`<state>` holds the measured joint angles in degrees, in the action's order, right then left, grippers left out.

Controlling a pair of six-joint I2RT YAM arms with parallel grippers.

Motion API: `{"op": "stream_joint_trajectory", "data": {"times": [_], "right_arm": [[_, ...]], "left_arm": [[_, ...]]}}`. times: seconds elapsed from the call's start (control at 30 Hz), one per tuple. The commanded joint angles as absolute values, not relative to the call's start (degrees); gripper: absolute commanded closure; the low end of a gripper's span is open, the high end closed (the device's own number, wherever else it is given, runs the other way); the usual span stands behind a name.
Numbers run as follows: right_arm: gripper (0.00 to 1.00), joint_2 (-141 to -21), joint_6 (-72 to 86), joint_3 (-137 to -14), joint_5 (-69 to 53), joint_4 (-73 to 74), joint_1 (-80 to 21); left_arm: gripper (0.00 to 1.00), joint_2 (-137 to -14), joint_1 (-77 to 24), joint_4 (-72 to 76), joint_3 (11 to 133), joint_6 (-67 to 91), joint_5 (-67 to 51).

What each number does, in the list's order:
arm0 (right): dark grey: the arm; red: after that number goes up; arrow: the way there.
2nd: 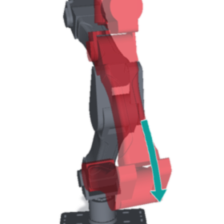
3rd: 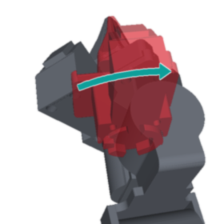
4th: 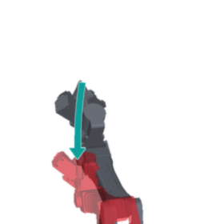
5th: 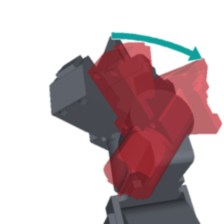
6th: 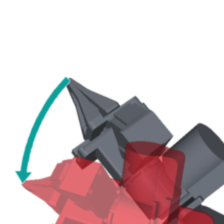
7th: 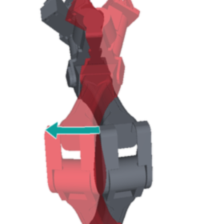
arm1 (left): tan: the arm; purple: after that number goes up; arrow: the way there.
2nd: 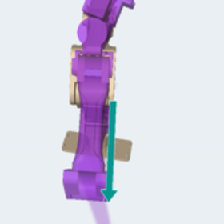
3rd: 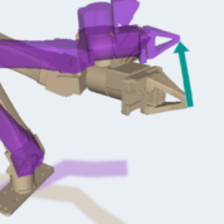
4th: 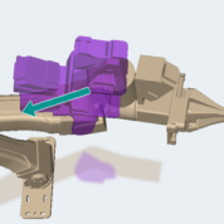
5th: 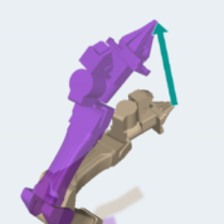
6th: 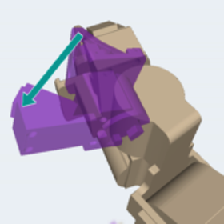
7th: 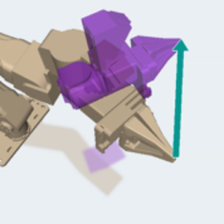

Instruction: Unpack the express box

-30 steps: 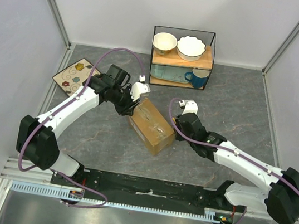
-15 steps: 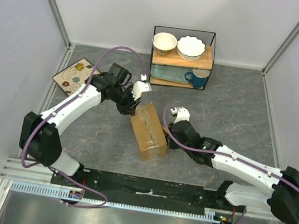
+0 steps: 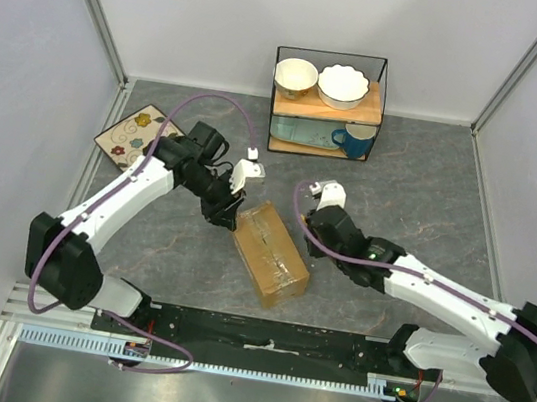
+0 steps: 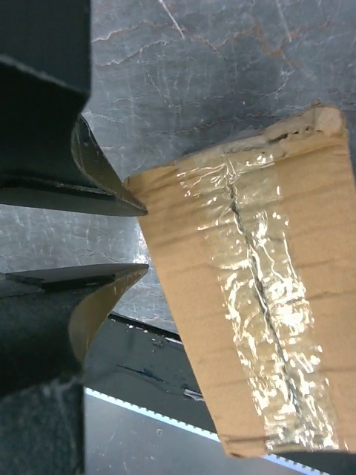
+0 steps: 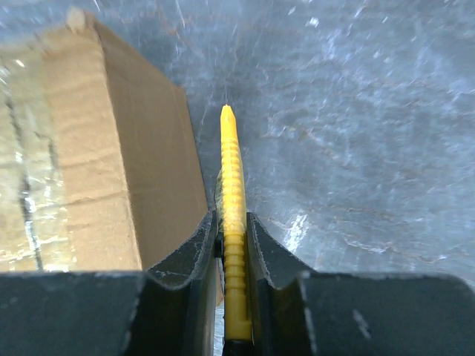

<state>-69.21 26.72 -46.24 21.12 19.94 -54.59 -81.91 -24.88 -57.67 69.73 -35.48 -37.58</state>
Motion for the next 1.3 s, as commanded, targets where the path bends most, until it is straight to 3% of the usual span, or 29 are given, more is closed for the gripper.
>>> {"op": "stream_joint_trajectory", "data": {"times": [0.0,0.13,0.27,0.3,0.4,0.6,0.87,1.27], "right_arm": [[1.0,-62.5,22.68,-53.68,23.21,24.6,-52.91],[1.0,-59.33,19.52,-59.3,15.75,27.42,-52.65],[1.0,-58.89,17.41,-63.19,1.79,27.95,-52.65],[0.99,-58.97,17.14,-63.98,-5.81,27.6,-52.65],[0.98,-60.2,16.35,-65.65,-12.37,27.33,-52.65],[0.97,-61.0,14.86,-68.55,-17.31,28.92,-52.82],[0.96,-63.01,10.64,-70.93,-17.4,29.79,-53.96],[0.98,-68.38,6.86,-77.78,-16.17,31.29,-58.18]], "left_arm": [[0.58,-75.24,-25.14,-60.29,74.87,-32.88,-36.57],[0.49,-74.62,-25.05,-63.01,85.04,-31.55,-35.85],[0.12,-77.16,-25.14,-72.23,94.73,-34.81,-44.46],[0.09,-77.69,-25.14,-73.81,97.44,-34.46,-45.86],[0.02,-79.01,-25.14,-76.63,99.93,-36.72,-49.82],[0.0,-73.83,-25.22,-78.39,98.44,-47.98,-57.82],[0.01,-73.65,-27.77,-78.04,94.39,-45.09,-61.26],[0.18,-77.08,-31.38,-79.27,93.25,-47.37,-54.32]]}}
